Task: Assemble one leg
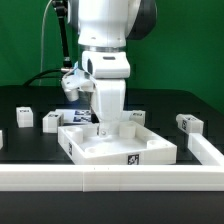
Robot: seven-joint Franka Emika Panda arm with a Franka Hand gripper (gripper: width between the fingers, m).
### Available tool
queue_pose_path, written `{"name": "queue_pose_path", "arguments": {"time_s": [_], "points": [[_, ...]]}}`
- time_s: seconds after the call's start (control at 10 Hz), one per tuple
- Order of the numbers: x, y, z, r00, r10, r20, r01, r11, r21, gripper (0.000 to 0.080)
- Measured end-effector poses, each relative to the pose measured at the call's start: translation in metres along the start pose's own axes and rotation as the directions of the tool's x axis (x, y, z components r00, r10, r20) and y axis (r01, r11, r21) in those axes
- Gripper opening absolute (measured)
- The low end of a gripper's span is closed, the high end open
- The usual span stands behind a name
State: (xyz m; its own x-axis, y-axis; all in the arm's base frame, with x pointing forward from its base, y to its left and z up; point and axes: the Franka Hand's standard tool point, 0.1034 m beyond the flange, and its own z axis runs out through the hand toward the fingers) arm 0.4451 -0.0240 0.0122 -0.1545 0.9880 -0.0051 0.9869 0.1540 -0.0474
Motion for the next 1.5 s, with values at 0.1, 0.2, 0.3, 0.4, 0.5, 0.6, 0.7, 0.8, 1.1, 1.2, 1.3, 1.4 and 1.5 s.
{"name": "queue_pose_path", "arguments": {"time_s": [0.1, 0.2, 0.3, 0.4, 0.5, 0.6, 0.7, 0.8, 1.1, 1.2, 1.3, 1.4, 1.5], "points": [[-0.0011, -0.002, 0.0032, 1.0, 0.005, -0.002, -0.005, 1.0, 0.007, 0.065], [-0.0014, -0.0026, 0.0041, 1.0, 0.006, -0.003, -0.006, 1.0, 0.009, 0.065], [-0.0014, -0.0026, 0.0041, 1.0, 0.007, -0.003, -0.007, 1.0, 0.009, 0.065], [-0.0014, -0.0027, 0.0042, 1.0, 0.007, -0.003, -0.007, 1.0, 0.009, 0.052], [-0.0014, -0.0028, 0.0042, 1.0, 0.007, -0.003, -0.007, 1.0, 0.009, 0.052], [-0.0014, -0.0028, 0.0042, 1.0, 0.007, -0.003, -0.007, 1.0, 0.009, 0.0383], [-0.0014, -0.0028, 0.0042, 1.0, 0.007, -0.003, -0.007, 1.0, 0.009, 0.0246], [-0.0013, -0.0028, 0.0042, 1.0, 0.007, -0.003, -0.007, 1.0, 0.009, 0.0076], [-0.0014, -0.0002, 0.003, 1.0, 0.009, -0.003, -0.009, 1.0, -0.003, 0.0061], [-0.0014, -0.0002, 0.003, 1.0, 0.01, -0.003, -0.01, 1.0, -0.003, 0.0061], [-0.0015, -0.0002, 0.003, 1.0, 0.01, -0.003, -0.01, 1.0, -0.003, 0.0061], [-0.0015, -0.0002, 0.003, 1.0, 0.01, -0.003, -0.01, 1.0, -0.003, 0.0061], [-0.0007, 0.0001, 0.0029, 1.0, 0.01, -0.003, -0.01, 1.0, -0.004, 0.0061]]}}
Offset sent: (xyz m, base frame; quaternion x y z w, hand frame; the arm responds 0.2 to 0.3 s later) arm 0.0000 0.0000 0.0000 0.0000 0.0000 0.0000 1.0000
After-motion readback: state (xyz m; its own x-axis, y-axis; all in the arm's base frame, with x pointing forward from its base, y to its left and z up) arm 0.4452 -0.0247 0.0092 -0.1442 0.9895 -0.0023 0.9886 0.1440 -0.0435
